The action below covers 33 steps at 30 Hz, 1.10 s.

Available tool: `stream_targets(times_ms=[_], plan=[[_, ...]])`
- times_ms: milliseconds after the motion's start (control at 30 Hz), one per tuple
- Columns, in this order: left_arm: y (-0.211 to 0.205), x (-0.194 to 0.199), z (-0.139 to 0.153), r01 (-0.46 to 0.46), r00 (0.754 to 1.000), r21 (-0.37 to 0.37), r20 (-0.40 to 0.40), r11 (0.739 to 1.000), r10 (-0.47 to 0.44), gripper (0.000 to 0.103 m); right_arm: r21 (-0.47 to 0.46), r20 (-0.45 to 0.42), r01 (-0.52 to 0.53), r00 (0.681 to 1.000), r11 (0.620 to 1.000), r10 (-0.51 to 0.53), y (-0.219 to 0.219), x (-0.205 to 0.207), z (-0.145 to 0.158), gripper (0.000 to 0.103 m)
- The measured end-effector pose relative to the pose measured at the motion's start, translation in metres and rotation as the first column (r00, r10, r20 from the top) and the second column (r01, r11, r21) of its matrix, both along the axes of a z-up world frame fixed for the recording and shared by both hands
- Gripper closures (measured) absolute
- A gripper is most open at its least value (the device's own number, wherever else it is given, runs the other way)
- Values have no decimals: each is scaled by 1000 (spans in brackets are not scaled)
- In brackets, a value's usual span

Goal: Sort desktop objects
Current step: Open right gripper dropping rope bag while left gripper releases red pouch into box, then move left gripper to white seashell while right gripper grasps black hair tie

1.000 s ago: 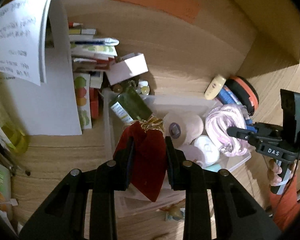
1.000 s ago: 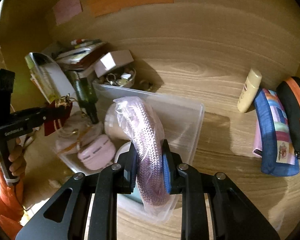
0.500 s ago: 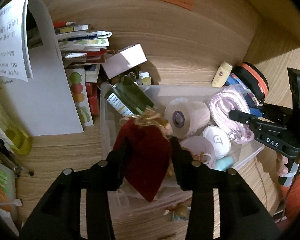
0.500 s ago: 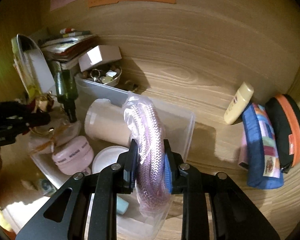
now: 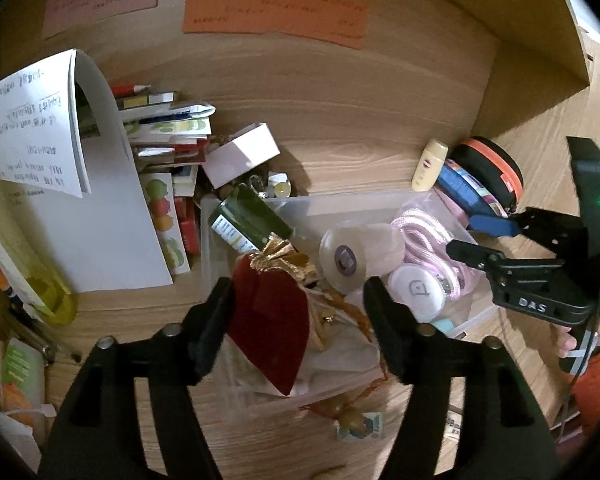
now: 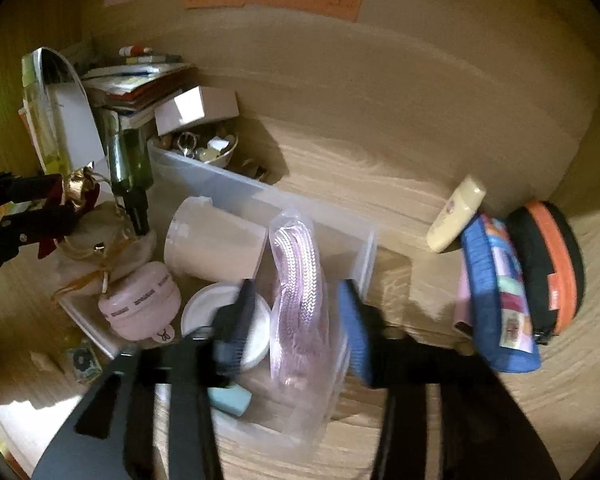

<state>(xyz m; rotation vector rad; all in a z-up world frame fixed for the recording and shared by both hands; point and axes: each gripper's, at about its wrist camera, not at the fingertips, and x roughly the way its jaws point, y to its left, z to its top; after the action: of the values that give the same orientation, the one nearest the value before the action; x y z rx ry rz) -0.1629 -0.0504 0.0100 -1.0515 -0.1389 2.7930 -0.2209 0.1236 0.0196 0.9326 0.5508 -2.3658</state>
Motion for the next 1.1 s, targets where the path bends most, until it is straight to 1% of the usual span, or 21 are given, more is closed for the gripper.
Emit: stream_targets(times_ms=[100,167,200,300,367,433,467,567,600,700,767,833,933,1100], plan=[[2,-1,1,1,1000,-10,-4,1000,-2,30,-1,-37,7,999,1000,-7,4,9,8,41],[3,0,1,-4,1000,-24,0,1000,4,30,-5,-50,18,999,1000,-18,8,16,12,24],[4,0,1,-4,1000,-27,2,1000,4,30,-7,-57,22,998,1000,-22,10,19,14,22],[7,6,6,-5,1000,-40,-1,999,5,29,5,-94,34,995,999,-33,16,31,19,21],[9,13,11,-9,1000,-53,-13,999,8,23,12,-110,42,993,999,-40,19,39,23,15],[10,24,18,-29,999,-67,-40,997,26,9,1,-112,39,993,999,-38,23,47,26,13],[10,29,21,-38,998,-70,-53,997,34,7,-4,-112,36,993,999,-36,25,51,27,13],[9,45,28,-61,996,-87,-75,994,54,6,-23,-114,30,993,999,-33,30,64,30,12],[8,51,29,-69,995,-87,-77,994,62,4,-29,-111,26,993,999,-29,33,69,30,12],[4,67,30,-88,993,-80,-91,993,80,4,-52,-100,16,995,999,-21,40,84,26,12],[4,76,26,-109,990,-98,-98,989,100,4,-63,-96,6,995,998,-12,43,95,22,12],[3,83,22,-128,989,-116,-91,985,118,4,-66,-97,-1,995,998,-6,47,108,16,12],[3,93,9,-146,988,-132,-62,980,139,4,-70,-97,-13,995,997,6,50,124,7,12],[6,108,-11,-135,991,-149,-14,980,135,4,-109,-49,-35,998,993,30,54,148,-14,12]])
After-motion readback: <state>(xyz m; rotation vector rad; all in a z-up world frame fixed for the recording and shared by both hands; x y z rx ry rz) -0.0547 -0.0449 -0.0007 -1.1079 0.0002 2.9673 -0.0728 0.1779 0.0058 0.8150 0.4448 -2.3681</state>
